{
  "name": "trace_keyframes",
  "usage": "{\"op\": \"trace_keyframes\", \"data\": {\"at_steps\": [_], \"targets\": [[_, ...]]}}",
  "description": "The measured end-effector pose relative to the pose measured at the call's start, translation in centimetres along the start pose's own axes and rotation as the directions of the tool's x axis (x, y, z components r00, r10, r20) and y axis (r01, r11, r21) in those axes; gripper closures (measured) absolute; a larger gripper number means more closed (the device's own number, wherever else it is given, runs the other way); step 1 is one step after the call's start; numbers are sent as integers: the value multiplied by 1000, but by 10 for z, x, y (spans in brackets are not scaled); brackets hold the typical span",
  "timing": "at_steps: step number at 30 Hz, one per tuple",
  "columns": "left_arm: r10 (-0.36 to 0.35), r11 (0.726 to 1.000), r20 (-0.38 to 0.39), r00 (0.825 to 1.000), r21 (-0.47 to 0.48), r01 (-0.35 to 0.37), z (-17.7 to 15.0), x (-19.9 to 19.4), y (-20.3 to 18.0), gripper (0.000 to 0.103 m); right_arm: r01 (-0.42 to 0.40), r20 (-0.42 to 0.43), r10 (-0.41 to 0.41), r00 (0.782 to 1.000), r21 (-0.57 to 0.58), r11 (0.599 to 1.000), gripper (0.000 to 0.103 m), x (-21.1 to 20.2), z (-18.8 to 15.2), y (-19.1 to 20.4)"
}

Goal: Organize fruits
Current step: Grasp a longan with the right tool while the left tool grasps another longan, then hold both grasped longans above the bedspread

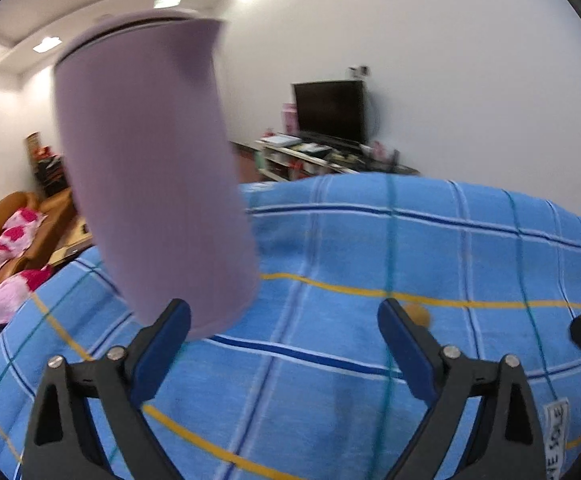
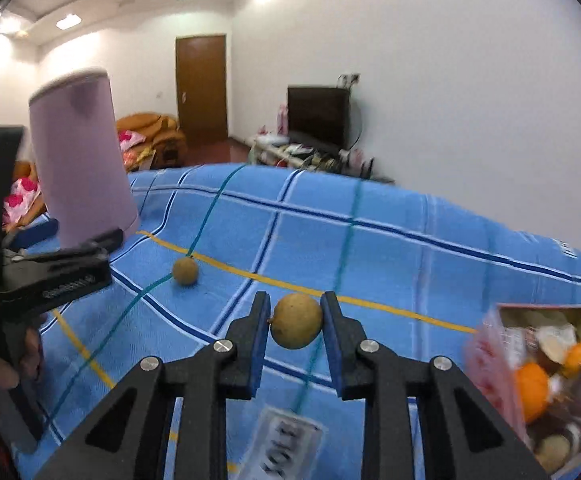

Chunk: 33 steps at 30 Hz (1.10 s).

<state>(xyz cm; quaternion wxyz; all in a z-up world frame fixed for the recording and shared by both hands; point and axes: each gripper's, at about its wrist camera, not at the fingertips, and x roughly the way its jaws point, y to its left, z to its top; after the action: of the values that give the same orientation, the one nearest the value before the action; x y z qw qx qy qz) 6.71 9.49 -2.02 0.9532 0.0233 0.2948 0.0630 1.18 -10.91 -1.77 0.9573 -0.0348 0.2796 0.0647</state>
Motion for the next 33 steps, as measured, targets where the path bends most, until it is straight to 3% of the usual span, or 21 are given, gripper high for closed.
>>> {"op": "trace_keyframes", "data": {"at_steps": [5,9,12,15,21,24,29,33], "targets": [[-124,992,-116,986,-19,122,7,9,-26,27,2,60,-4,998,34,999,75,-21,-6,-14],[-112,988,-135,984,89,125,20,19,-60,36,-23,47,20,999,71,997,75,-20,-6,-26],[-132,988,-198,971,56,146,23,39,-69,55,-34,42,30,999,84,996,75,-18,-7,-25],[-125,989,-241,962,49,141,17,55,-75,63,-38,34,35,999,90,995,75,-17,-7,-26],[-103,989,-283,954,70,127,11,67,-82,63,-45,9,45,999,99,994,75,-13,-7,-28],[-154,984,-290,945,41,173,12,68,-80,74,-45,0,46,999,101,994,75,-10,-8,-29],[-191,980,-291,937,5,201,12,67,-73,74,-38,-4,39,999,102,994,75,-9,-7,-31],[-164,985,-259,952,17,174,13,58,-70,75,-29,1,29,1000,97,995,75,-11,-7,-30]]}}
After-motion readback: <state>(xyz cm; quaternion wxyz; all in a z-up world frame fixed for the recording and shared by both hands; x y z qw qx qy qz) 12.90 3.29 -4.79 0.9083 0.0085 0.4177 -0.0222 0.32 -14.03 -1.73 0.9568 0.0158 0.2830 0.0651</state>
